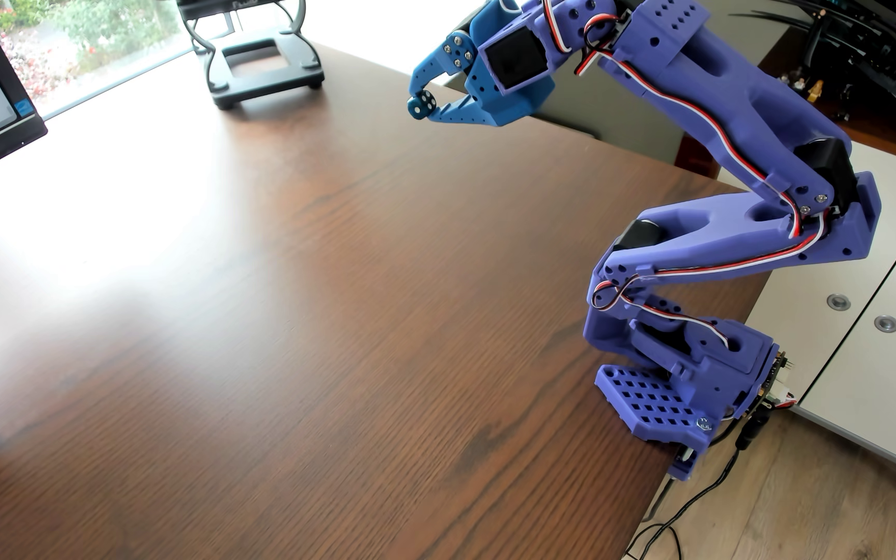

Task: Grab the blue dice

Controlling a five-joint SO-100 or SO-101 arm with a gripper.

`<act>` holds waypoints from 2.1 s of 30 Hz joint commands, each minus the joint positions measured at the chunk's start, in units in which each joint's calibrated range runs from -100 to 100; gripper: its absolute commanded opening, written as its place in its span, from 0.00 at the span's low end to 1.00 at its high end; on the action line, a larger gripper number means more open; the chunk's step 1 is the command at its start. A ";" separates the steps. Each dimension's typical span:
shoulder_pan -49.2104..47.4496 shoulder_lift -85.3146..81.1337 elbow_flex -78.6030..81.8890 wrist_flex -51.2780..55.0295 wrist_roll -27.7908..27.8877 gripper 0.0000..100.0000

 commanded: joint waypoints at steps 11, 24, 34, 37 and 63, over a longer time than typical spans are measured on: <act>1.92 -0.94 -9.91 4.69 0.10 0.02; 1.51 -2.36 -9.19 5.46 0.25 0.14; 1.51 -2.53 -9.10 5.63 0.31 0.18; 1.51 -2.53 -9.10 5.54 0.31 0.18; -5.61 -39.78 24.90 5.03 2.20 0.01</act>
